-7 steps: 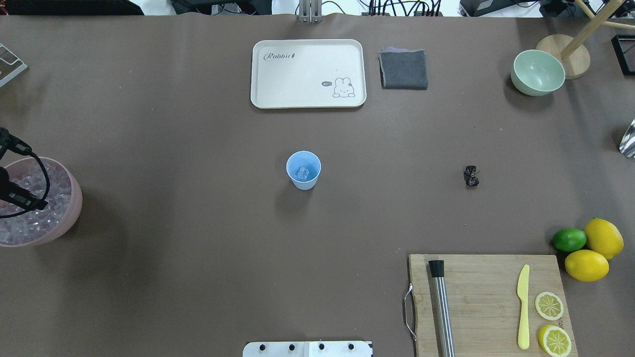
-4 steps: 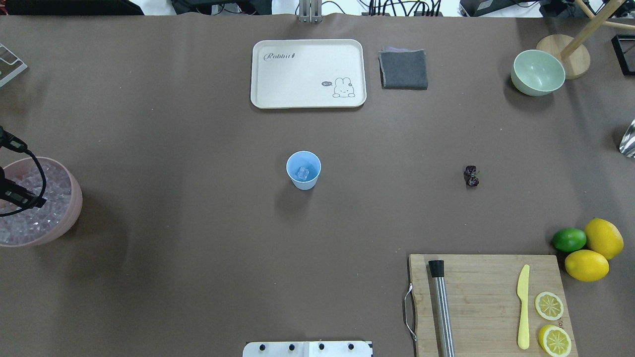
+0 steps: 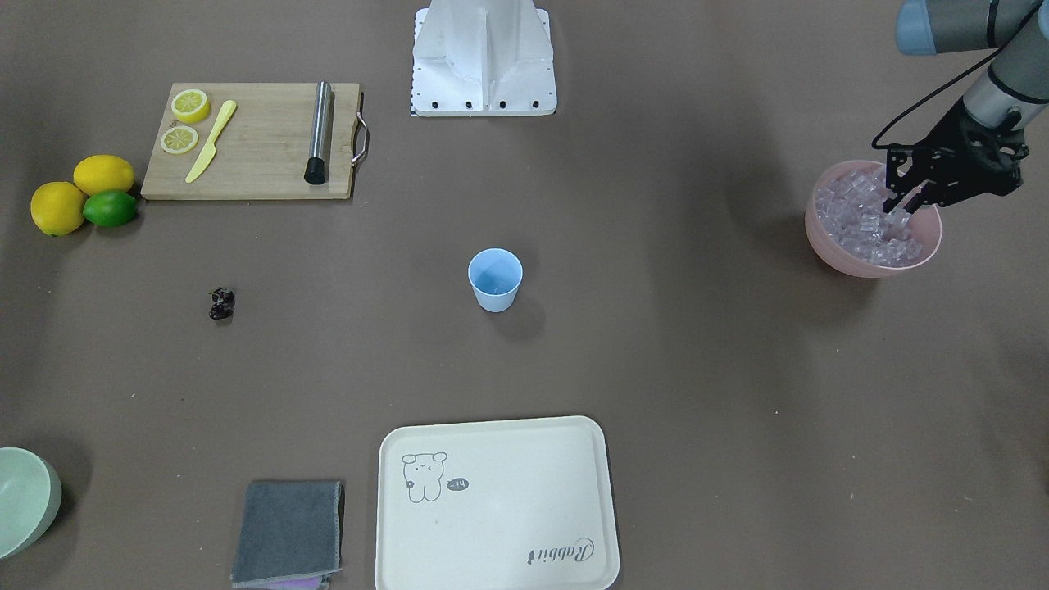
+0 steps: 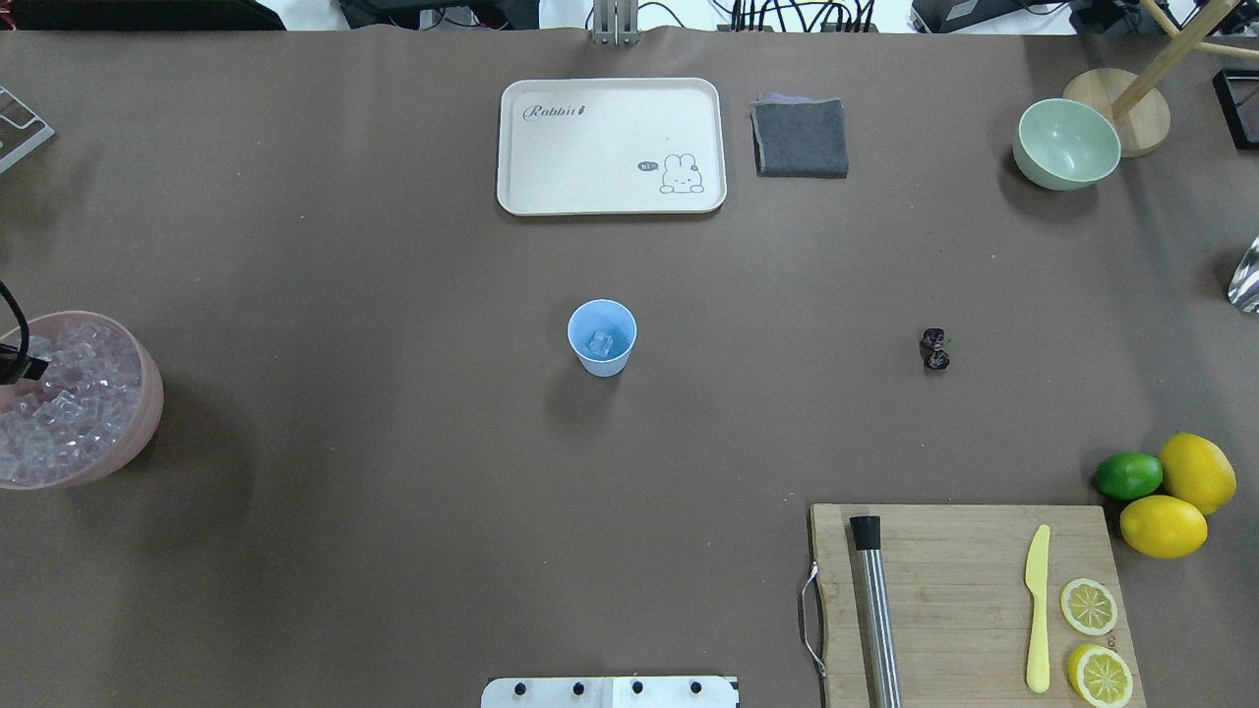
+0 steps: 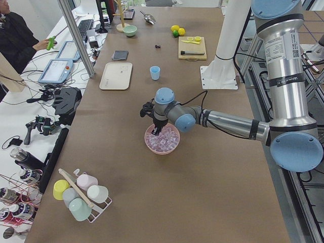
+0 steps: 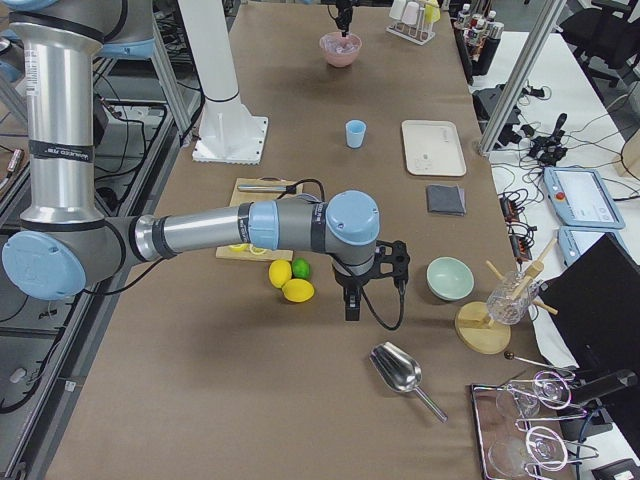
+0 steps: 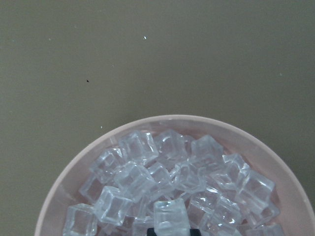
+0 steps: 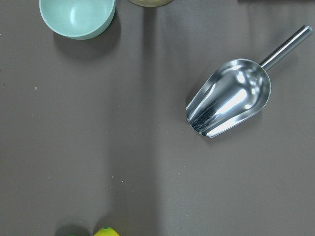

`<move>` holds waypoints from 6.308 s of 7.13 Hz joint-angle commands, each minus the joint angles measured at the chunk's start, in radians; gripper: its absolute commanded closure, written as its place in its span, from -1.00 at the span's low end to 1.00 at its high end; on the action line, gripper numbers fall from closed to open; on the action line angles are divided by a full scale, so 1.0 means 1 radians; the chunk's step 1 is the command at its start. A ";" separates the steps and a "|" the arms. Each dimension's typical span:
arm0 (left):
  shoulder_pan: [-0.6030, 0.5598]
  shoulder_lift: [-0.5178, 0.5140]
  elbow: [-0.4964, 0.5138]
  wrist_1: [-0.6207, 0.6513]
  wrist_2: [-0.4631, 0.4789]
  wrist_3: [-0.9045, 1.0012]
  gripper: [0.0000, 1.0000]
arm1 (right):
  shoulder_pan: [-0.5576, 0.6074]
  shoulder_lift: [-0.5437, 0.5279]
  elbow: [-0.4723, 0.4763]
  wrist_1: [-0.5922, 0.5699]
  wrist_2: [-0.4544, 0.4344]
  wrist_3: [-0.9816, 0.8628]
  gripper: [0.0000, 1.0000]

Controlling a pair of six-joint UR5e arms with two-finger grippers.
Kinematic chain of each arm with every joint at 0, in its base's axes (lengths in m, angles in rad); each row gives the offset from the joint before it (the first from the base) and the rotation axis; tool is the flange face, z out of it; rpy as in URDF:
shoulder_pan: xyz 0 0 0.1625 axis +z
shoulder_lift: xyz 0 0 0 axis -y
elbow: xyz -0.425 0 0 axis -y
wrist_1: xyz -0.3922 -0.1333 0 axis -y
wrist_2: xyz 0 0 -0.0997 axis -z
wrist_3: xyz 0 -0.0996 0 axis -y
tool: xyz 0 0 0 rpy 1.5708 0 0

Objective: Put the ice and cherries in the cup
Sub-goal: 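Carry the ice cube with the left gripper over the blue cup, then open the left gripper above the blue cup to drop the ice, then move the left gripper back to the pink ice bowl, then lower the left gripper into the pink bowl to grasp a third ice cube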

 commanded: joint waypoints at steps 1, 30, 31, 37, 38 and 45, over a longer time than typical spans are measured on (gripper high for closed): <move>-0.023 -0.077 -0.060 0.001 -0.084 -0.013 1.00 | -0.001 -0.005 0.002 0.000 0.000 0.000 -1.00; 0.298 -0.603 -0.103 0.402 0.245 -0.369 -0.94 | 0.000 -0.015 -0.006 -0.002 0.015 0.000 -1.00; 0.196 -0.494 -0.156 0.413 0.158 -0.274 -0.94 | -0.001 -0.012 -0.006 -0.002 0.015 0.000 -1.00; 0.066 0.144 -0.160 0.059 0.121 -0.104 -0.95 | -0.001 -0.015 0.000 0.000 0.042 -0.001 -1.00; 0.067 0.154 -0.077 -0.058 0.150 -0.110 -0.94 | -0.001 -0.015 0.002 0.000 0.042 -0.001 -1.00; 0.202 0.076 0.041 -0.091 0.220 -0.170 -0.71 | -0.001 -0.018 0.000 0.029 0.038 -0.001 -1.00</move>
